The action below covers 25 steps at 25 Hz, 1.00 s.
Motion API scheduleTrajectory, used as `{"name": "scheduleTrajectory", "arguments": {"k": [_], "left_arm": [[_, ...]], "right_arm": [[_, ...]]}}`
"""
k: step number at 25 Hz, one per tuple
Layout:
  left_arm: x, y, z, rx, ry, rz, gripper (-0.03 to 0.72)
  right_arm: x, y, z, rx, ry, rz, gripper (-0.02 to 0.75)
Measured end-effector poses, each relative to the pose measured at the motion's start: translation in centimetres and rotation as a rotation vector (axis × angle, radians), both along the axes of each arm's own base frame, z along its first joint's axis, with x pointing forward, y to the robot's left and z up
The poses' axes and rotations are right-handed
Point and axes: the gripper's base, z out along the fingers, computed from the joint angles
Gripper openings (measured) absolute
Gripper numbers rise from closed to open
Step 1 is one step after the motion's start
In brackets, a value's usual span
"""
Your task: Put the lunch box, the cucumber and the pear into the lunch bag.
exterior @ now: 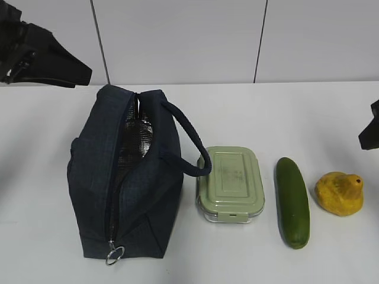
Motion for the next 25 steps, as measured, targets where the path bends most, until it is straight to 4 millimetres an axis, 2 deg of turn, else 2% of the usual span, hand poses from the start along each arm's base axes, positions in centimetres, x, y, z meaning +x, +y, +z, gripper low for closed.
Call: {"name": "scheduleTrajectory", "arguments": {"k": [3, 7, 13, 19, 25], "left_arm": [[0.1, 0.0, 0.1, 0.000, -0.008, 0.007, 0.241], [0.1, 0.1, 0.1, 0.002, -0.013, 0.011, 0.241], [0.3, 0.0, 0.0, -0.002, -0.003, 0.019, 0.241], [0.6, 0.1, -1.3, 0.039, 0.065, 0.006, 0.253], [0.3, 0.4, -1.8, 0.077, 0.123, 0.011, 0.350]], "right_arm": [[0.7, -0.1, -1.3, 0.002, 0.052, -0.001, 0.348], [1.5, -0.2, -2.9, 0.005, 0.112, 0.000, 0.354], [2.2, -0.3, -4.8, 0.009, 0.178, 0.001, 0.444], [2.4, -0.3, -4.9, 0.007, 0.174, -0.001, 0.456], [2.4, -0.3, -4.9, 0.007, 0.172, -0.002, 0.456]]}}
